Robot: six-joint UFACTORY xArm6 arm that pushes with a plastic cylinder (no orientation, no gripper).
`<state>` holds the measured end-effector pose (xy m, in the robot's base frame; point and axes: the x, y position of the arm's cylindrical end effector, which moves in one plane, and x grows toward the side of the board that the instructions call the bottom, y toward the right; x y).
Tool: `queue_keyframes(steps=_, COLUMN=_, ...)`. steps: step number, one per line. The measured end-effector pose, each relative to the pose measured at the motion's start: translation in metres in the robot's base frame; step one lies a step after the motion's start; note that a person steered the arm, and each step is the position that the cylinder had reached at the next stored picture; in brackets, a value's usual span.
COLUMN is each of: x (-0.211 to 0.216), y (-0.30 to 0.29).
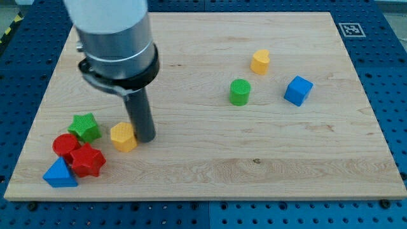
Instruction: Slide the green circle into the yellow hexagon
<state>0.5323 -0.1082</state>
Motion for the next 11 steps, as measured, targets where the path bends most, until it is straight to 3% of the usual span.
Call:
queue_keyframes(steps=2, x=-0.008, y=-0.002)
queue_keyframes(steps=4, x=-0.154, y=0.054)
queue_keyframes(steps=5, x=-0.181, y=0.156)
queue_keyframes(steps=6, x=-0.169, y=0.210)
queue_keyframes(steps=9, x=-0.085, y=0.183)
queue_keyframes(steps=11, x=-0.093, y=0.176)
